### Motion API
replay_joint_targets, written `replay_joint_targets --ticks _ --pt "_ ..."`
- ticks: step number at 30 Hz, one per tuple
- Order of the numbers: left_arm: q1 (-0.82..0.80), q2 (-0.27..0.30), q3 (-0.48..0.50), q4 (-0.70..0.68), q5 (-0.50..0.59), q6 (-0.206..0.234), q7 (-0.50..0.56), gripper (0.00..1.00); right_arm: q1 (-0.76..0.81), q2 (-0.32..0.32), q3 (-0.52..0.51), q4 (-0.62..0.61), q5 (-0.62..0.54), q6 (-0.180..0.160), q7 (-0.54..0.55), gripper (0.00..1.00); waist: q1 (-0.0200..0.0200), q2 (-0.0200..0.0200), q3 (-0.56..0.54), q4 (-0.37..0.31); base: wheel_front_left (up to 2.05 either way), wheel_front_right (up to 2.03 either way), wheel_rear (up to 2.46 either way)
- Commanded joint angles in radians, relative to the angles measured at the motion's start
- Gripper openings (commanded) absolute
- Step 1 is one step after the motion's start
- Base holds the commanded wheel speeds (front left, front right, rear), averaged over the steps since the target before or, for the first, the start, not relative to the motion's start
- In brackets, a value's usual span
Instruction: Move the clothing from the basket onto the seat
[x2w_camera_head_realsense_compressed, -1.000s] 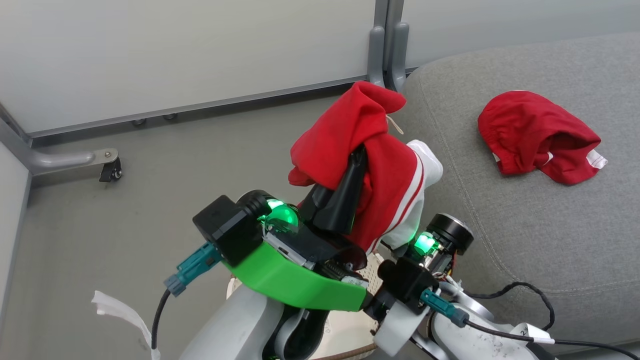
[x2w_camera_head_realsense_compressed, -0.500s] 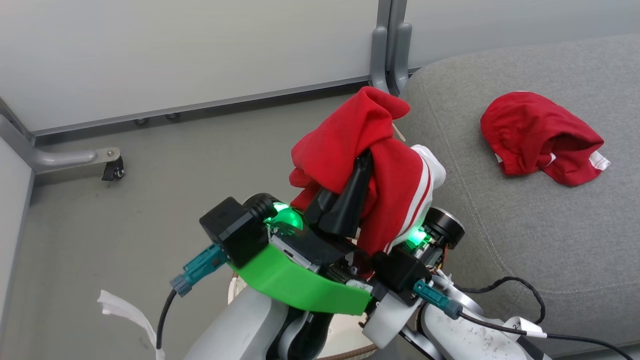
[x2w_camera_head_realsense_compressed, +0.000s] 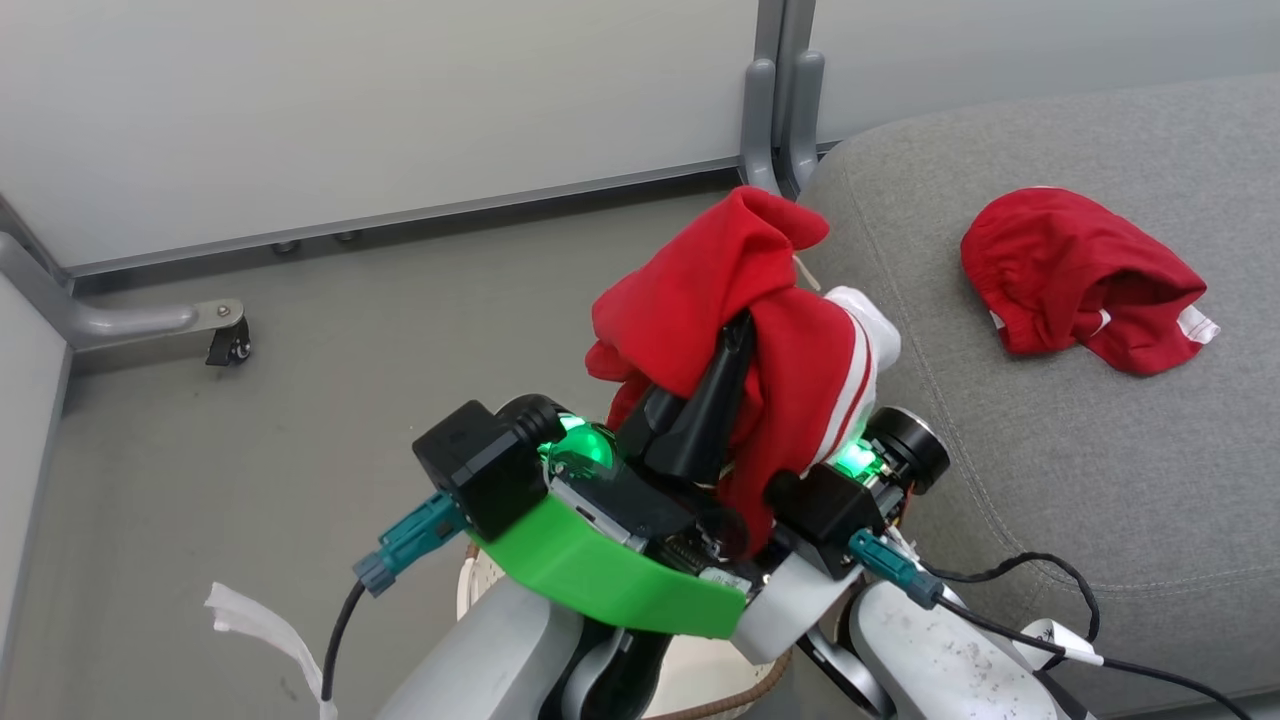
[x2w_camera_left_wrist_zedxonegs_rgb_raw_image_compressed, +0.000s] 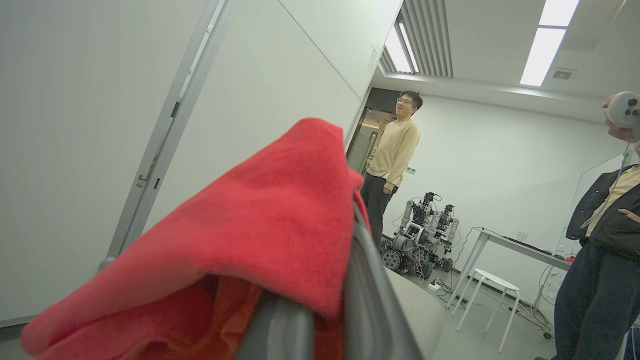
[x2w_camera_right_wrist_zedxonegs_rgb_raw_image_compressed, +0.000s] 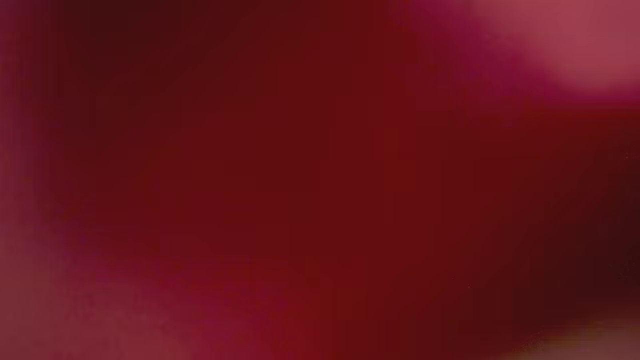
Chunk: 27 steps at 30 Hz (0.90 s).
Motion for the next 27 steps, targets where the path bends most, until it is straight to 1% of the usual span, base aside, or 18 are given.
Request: replay_joint_targets --ticks 1,9,15,27 --pt "0.011 0.003 0.004 0.004 0.006 -0.004 0.000 0.00 0.012 0.003 -0.006 0.001 0.009 0.000 0.000 0.00 0.0000 0.0000 0.000 -0.001 0.00 0.00 0.00" --pt "0.013 0.003 0.021 0.013 0.013 0.003 0.000 0.00 0.024 0.010 -0.049 -0.015 0.026 0.000 0.000 0.00 0.0000 0.0000 0.005 -0.005 0.00 0.00 0.00" --pt "0.021 0.003 0.049 0.044 0.024 0.011 0.000 0.00 0.043 0.005 -0.075 -0.050 0.058 0.000 0.000 0.00 0.0000 0.0000 0.008 -0.008 0.00 0.00 0.00" --pt "0.041 0.003 0.077 0.092 0.036 -0.001 0.000 0.00 0.059 -0.002 -0.117 -0.080 0.082 0.000 0.000 0.00 0.0000 0.0000 0.004 -0.019 0.00 0.00 0.00"
